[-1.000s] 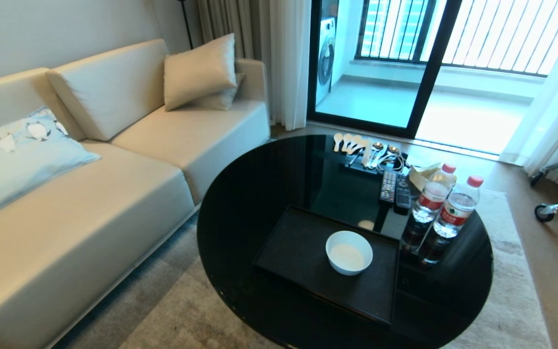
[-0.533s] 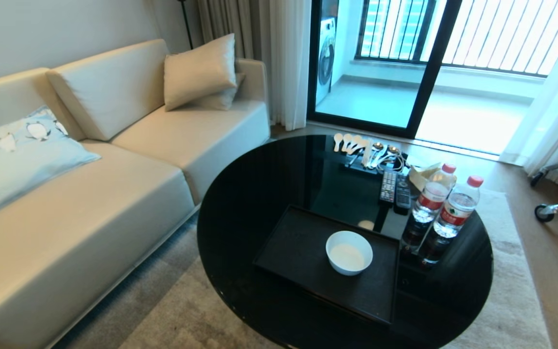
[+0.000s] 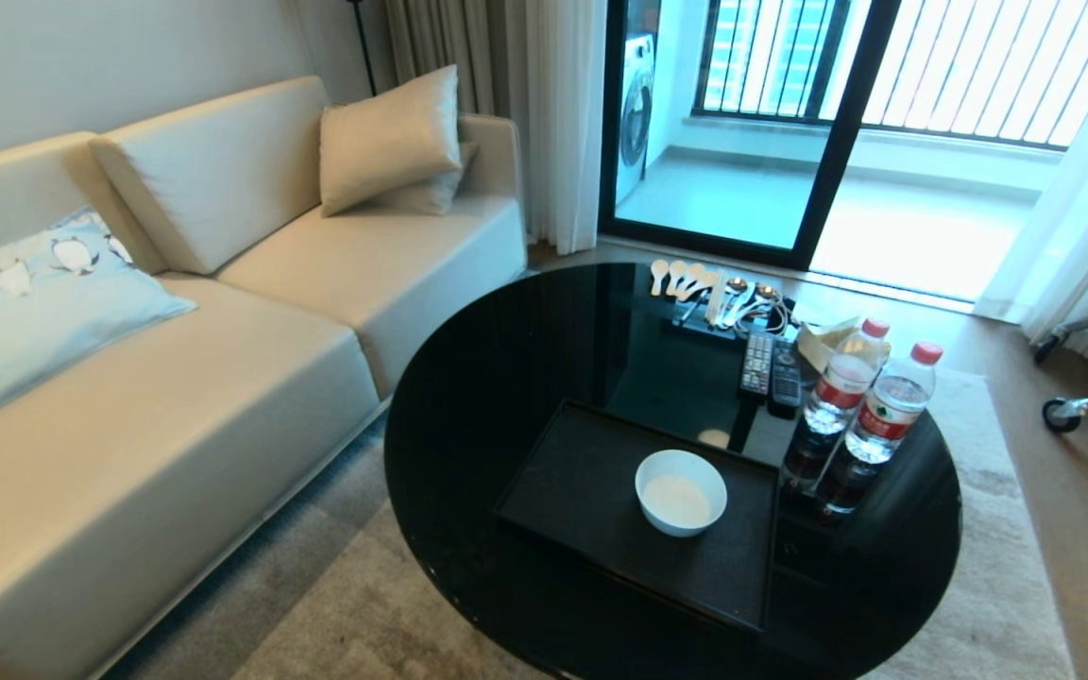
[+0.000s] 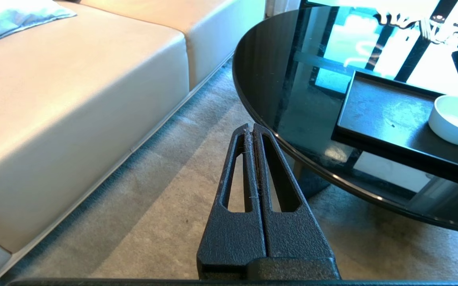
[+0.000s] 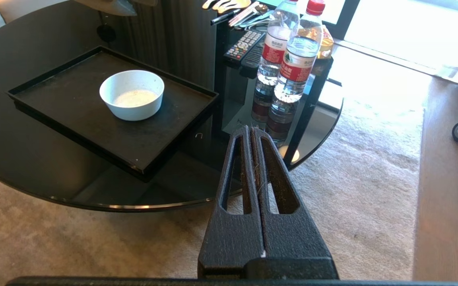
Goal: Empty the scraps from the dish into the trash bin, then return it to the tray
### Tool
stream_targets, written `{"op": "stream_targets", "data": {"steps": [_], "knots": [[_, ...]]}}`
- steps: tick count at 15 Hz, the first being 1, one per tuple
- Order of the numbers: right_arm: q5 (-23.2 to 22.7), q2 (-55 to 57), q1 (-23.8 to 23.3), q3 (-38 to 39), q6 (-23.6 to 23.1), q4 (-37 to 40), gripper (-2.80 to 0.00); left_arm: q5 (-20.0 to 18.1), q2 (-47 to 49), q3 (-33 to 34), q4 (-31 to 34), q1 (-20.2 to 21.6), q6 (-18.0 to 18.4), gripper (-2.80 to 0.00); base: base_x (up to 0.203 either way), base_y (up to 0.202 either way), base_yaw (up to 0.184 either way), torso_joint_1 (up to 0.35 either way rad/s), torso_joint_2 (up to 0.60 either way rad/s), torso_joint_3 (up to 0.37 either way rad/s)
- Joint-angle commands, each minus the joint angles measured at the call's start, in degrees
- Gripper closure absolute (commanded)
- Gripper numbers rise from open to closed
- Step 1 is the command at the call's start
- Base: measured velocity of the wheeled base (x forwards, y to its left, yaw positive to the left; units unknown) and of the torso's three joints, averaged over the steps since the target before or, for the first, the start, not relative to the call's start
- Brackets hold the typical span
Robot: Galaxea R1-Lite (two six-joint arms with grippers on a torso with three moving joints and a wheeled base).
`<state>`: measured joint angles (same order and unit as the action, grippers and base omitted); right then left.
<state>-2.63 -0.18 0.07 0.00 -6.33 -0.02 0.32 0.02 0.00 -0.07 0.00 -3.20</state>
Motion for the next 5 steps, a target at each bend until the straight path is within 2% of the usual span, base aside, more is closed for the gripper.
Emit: {"op": "stream_targets", "data": {"steps": [1, 5], "knots": [[-0.18, 0.18, 0.01, 0.0, -0.08, 0.02, 0.0, 0.03, -0.02, 0.0, -0.01, 0.0, -0.05, 0.0, 0.0, 0.0, 0.0, 0.0, 0.0, 0.0], [-0.09, 0.18, 0.01, 0.0, 0.36, 0.02, 0.0, 0.03, -0.02, 0.0, -0.01, 0.0, -0.05, 0.0, 0.0, 0.0, 0.0, 0.0, 0.0, 0.0]]}}
